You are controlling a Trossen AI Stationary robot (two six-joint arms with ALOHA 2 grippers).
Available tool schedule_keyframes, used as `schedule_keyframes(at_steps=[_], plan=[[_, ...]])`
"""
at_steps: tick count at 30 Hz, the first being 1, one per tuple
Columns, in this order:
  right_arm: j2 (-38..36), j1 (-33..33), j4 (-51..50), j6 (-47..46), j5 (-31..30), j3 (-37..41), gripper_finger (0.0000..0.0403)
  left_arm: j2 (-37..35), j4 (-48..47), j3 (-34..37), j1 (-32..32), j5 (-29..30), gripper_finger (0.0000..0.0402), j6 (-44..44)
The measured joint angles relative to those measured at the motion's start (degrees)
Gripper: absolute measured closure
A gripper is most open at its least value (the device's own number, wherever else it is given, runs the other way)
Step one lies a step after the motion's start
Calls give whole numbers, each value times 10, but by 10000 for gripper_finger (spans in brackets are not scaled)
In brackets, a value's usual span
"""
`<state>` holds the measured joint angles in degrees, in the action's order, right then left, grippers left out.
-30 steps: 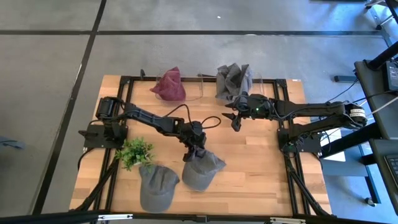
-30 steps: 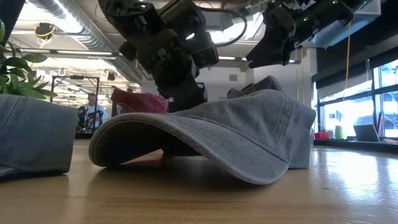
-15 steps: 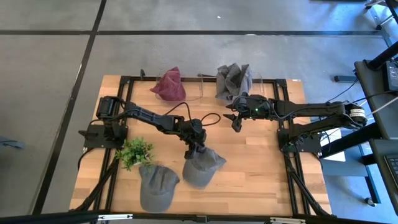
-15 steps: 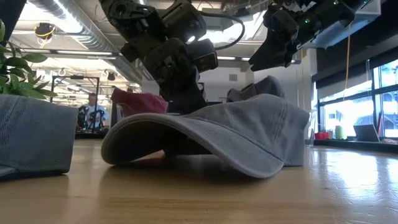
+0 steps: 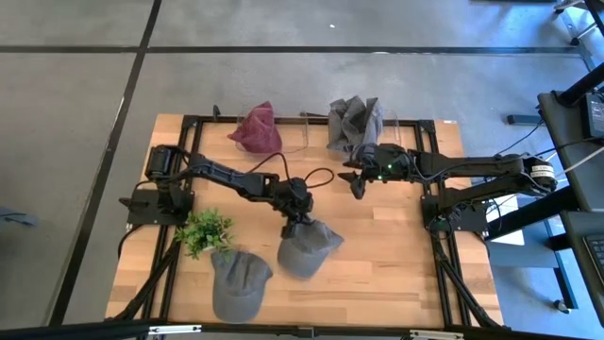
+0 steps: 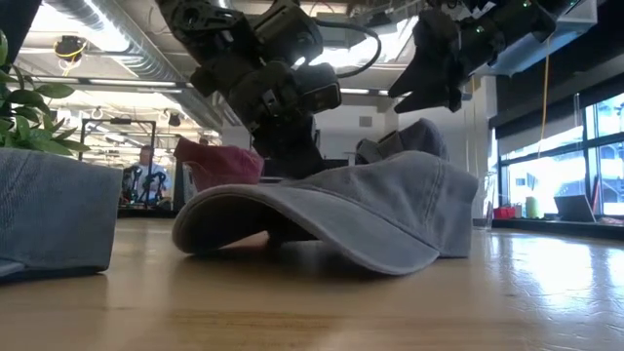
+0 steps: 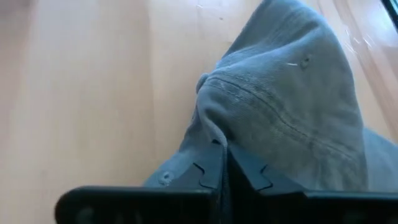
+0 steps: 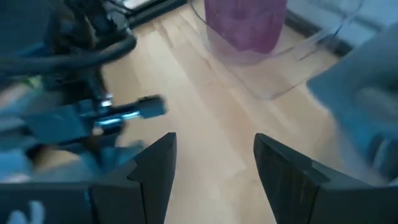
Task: Pick & Place hat
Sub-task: Put the gray cap into the right transparent bin
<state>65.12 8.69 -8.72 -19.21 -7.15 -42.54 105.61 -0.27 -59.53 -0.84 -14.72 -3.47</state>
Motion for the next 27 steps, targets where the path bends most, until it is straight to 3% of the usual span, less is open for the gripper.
schedule_keyframes(at_steps=[5,9,12,17,23,27], plan=[[0,0,7,-136,66,0,187,-33,-3,0,-13,69,396,88],[0,0,16,-240,111,0,187,-71,6,0,-12,193,397,214],[0,0,20,-259,132,0,187,-94,23,0,-5,294,397,298],[0,5,21,-316,124,0,187,-115,76,0,18,435,397,419],[0,21,42,-268,101,0,187,-115,135,0,51,462,397,553],[0,26,50,-205,80,0,187,-115,154,0,68,479,398,586]])
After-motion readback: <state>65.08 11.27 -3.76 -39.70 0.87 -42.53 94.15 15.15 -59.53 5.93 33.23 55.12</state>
